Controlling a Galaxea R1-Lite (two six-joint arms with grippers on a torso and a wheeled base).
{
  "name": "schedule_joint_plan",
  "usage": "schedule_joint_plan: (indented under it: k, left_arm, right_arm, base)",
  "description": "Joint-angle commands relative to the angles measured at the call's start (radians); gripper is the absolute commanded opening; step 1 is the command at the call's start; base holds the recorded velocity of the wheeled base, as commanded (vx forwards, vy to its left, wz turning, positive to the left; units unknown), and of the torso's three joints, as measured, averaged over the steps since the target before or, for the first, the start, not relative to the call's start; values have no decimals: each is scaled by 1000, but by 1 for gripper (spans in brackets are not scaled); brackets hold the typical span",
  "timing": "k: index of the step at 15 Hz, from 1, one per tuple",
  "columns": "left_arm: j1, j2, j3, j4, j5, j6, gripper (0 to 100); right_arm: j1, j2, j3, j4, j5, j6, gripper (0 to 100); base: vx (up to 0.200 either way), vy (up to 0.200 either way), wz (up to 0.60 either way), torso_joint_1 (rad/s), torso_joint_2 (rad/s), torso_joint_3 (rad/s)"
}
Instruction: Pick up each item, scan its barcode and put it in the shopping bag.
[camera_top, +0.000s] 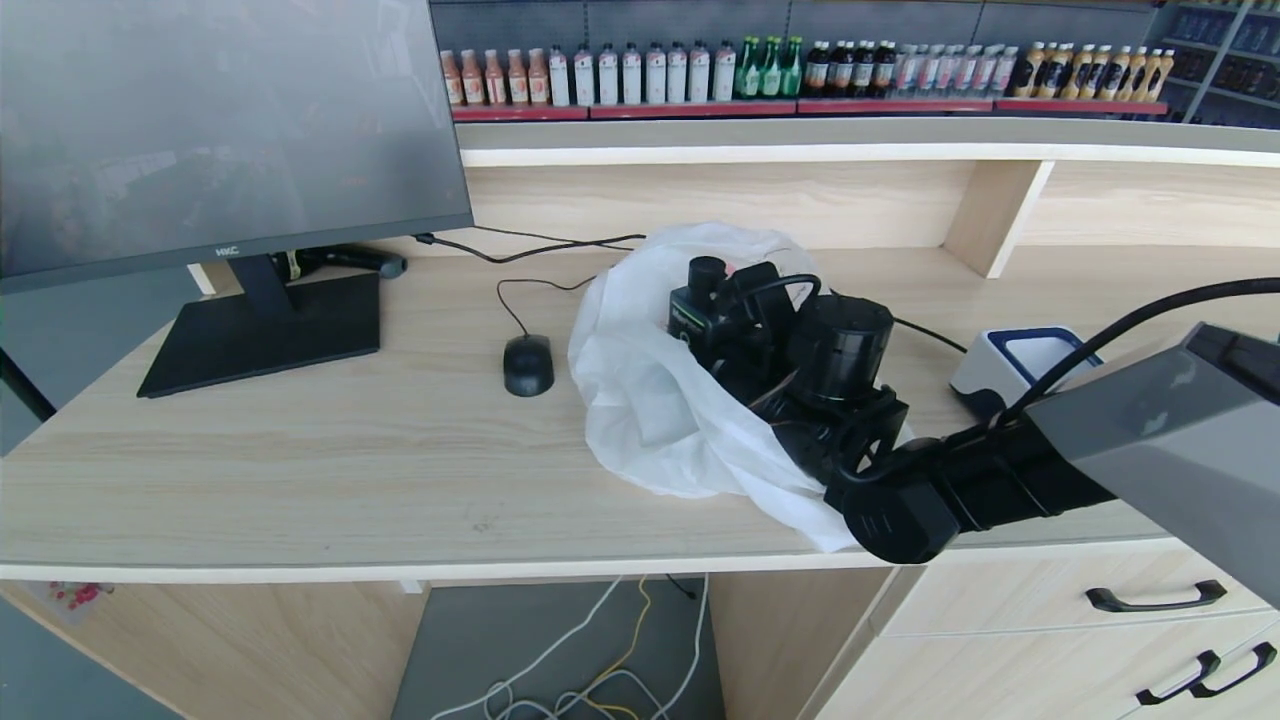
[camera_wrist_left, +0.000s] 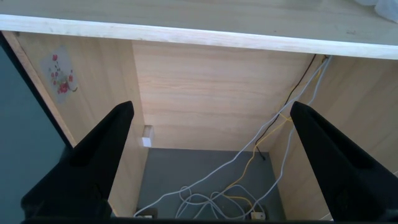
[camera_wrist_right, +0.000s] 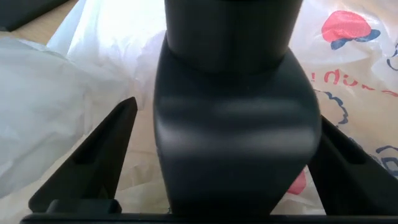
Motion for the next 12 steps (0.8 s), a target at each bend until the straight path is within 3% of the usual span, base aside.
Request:
schedule_joint_plan:
  k: [1,12]
  left_arm:
    - [-1,0,0,0,0,0,100]
    - [-1,0,0,0,0,0,100]
  right_arm:
    - [0,-1,-5,-4,-3,2,100]
    - [9,-85,-11,-22,-6,-2,100]
  base:
    - [0,0,0,0,0,0]
    - [0,0,0,0,0,0]
